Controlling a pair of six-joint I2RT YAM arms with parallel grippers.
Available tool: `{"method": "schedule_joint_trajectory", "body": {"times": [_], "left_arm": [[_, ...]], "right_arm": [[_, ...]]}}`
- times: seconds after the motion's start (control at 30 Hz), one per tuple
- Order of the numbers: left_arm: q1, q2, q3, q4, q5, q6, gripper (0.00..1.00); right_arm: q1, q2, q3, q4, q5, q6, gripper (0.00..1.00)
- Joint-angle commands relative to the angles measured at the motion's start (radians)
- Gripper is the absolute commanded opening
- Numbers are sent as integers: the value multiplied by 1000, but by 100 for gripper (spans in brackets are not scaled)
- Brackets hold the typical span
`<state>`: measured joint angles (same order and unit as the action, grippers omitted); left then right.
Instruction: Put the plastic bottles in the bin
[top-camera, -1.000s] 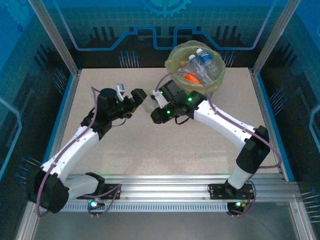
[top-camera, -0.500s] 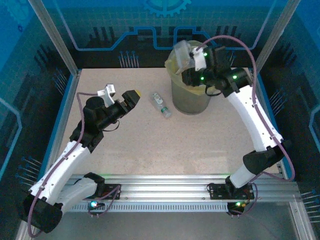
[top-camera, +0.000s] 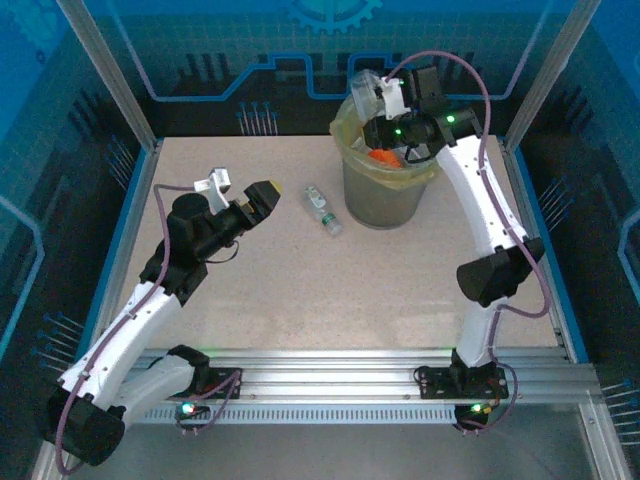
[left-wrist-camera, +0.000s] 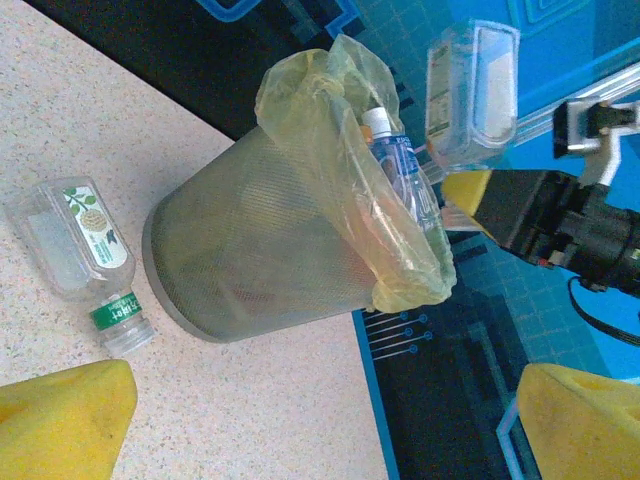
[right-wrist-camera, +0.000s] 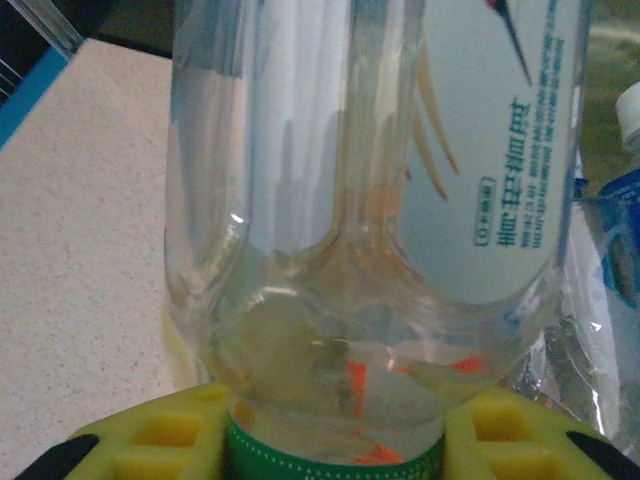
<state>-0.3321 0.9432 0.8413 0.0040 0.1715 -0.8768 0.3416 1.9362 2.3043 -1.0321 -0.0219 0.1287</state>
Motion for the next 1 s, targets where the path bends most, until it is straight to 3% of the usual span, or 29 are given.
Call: {"method": "schedule_joint_trajectory", "body": {"times": [0.0, 0.3, 0.7, 0.83, 0.97], "left_arm": [[-4, 0, -19, -18, -20, 33, 99], [-4, 14, -23, -26, -23, 29, 99], [-4, 34, -21, -25, -15, 20, 99], [-4, 34, -20, -25, -9, 16, 99], [-4, 35, -21, -27, -7, 16, 99]], "right_arm": [[-26, 30, 82, -93, 39, -16, 9], [-33, 82, 90, -197, 55, -34, 20], [-33, 122, 176, -233, 137, -40, 69], [-33, 121, 227, -228, 118, -35, 78], [-33, 108, 240, -182, 102, -23, 80]]}}
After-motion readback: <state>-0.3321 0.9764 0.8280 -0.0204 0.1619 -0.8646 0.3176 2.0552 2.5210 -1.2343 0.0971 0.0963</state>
